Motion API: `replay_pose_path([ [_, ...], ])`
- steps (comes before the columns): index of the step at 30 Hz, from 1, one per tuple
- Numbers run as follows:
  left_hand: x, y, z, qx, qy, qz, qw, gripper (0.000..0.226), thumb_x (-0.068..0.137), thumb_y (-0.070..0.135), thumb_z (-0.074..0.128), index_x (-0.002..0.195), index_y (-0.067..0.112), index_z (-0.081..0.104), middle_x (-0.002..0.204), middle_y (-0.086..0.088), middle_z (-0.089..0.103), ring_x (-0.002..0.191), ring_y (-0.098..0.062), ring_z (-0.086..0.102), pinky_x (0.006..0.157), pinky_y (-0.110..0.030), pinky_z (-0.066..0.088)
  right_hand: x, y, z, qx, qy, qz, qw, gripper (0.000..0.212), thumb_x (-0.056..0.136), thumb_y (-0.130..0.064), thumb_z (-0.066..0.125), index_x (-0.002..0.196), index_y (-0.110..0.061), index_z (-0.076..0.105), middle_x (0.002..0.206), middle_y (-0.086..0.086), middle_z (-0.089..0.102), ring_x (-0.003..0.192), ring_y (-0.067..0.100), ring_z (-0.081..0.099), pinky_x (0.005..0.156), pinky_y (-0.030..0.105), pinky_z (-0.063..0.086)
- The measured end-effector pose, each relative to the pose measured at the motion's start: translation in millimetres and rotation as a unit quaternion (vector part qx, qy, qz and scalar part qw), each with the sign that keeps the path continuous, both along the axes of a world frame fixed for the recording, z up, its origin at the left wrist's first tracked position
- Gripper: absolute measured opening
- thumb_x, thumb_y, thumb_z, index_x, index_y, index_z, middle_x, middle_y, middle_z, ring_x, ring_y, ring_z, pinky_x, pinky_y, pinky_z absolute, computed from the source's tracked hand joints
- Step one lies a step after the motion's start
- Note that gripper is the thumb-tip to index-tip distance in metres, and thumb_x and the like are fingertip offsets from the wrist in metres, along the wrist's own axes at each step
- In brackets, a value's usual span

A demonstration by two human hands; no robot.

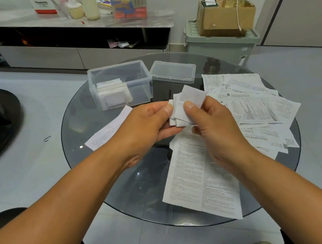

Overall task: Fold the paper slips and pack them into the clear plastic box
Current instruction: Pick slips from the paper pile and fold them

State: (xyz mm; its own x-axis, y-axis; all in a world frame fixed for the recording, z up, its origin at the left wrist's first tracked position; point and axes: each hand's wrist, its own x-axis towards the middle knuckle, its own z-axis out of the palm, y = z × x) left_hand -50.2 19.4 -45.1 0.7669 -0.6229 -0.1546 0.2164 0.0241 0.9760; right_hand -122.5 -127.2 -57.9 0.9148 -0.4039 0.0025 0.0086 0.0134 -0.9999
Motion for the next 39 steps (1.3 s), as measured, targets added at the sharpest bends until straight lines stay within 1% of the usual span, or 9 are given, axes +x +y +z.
replay_pose_path([
  [6,-8,-2,-5,0.104,-0.152,-0.015,0.983,0.037,0.105,0.012,0.052,0.138,0.023,0.06,0.12,0.007,0.072,0.11,-0.011,0.07,0.096,-0.032,0.057,0,6,-6,-0.112,-0.039,-0.013,0.993,0.035,0.1,-0.024,0.065,0.132,-0.033,0.054,0.114,-0.02,0.066,0.103,-0.006,0.065,0.084,0.015,0.055],
  [10,7,9,0,0.172,-0.245,0.082,0.951,0.037,0.101,0.02,0.06,0.138,0.022,0.06,0.093,0.008,0.07,0.086,-0.008,0.073,0.082,-0.026,0.06,3,4,-6,-0.082,-0.023,-0.028,0.996,0.028,0.097,-0.023,0.07,0.125,-0.026,0.067,0.107,-0.012,0.075,0.096,-0.001,0.071,0.077,0.014,0.056],
  [13,38,39,7,0.404,-0.361,0.154,0.826,0.04,0.096,0.041,0.065,0.133,0.03,0.058,0.108,0.006,0.066,0.1,-0.02,0.066,0.087,-0.04,0.054,3,4,-6,-0.096,-0.003,-0.028,0.995,0.028,0.099,-0.03,0.067,0.127,-0.028,0.066,0.112,-0.013,0.073,0.1,0.001,0.068,0.075,0.013,0.054],
  [15,50,59,12,0.553,-0.346,0.142,0.744,0.054,0.088,0.055,0.069,0.133,0.029,0.057,0.126,-0.001,0.064,0.113,-0.03,0.06,0.09,-0.043,0.05,3,4,-7,-0.094,0.0,-0.023,0.995,0.021,0.1,-0.031,0.065,0.121,-0.033,0.065,0.108,-0.018,0.071,0.095,-0.005,0.067,0.07,0.011,0.052],
  [17,52,68,15,0.623,-0.297,0.101,0.716,0.065,0.082,0.062,0.072,0.134,0.025,0.057,0.13,-0.004,0.064,0.117,-0.032,0.059,0.088,-0.041,0.047,4,4,-8,-0.092,0.001,-0.02,0.996,0.019,0.101,-0.03,0.064,0.119,-0.035,0.064,0.104,-0.021,0.07,0.092,-0.008,0.066,0.068,0.01,0.051],
  [27,53,64,10,0.555,-0.243,0.04,0.795,0.026,0.086,0.035,0.079,0.094,0.016,0.064,0.098,-0.007,0.066,0.087,-0.027,0.061,0.071,-0.035,0.045,2,9,-10,-0.086,0.019,-0.009,0.996,0.024,0.098,-0.032,0.067,0.122,-0.035,0.065,0.106,-0.022,0.07,0.093,-0.005,0.068,0.071,0.012,0.052],
  [30,51,60,7,0.444,-0.248,0.054,0.859,0.008,0.098,0.025,0.062,0.091,0.021,0.06,0.093,-0.004,0.064,0.081,-0.023,0.058,0.063,-0.032,0.042,2,6,-9,-0.071,0.021,-0.007,0.997,0.022,0.098,-0.032,0.069,0.119,-0.036,0.066,0.105,-0.021,0.072,0.094,-0.006,0.068,0.074,0.015,0.055],
  [34,41,48,15,0.227,-0.112,0.038,0.967,0.022,0.105,0.01,0.048,0.106,0.027,0.062,0.106,-0.001,0.069,0.095,-0.02,0.066,0.075,-0.034,0.054,4,2,-8,0.017,0.042,-0.018,0.999,0.016,0.097,-0.031,0.071,0.112,-0.03,0.072,0.109,-0.012,0.077,0.098,0.009,0.072,0.083,0.029,0.058],
  [39,21,34,16,0.16,-0.146,0.037,0.975,0.041,0.097,-0.014,0.039,0.076,0.013,0.061,0.081,-0.002,0.066,0.07,-0.011,0.064,0.055,-0.02,0.049,6,3,2,0.238,0.025,0.017,0.971,0.023,0.098,-0.016,0.067,0.12,-0.012,0.071,0.11,0.002,0.078,0.088,0.008,0.07,0.068,0.02,0.054],
])
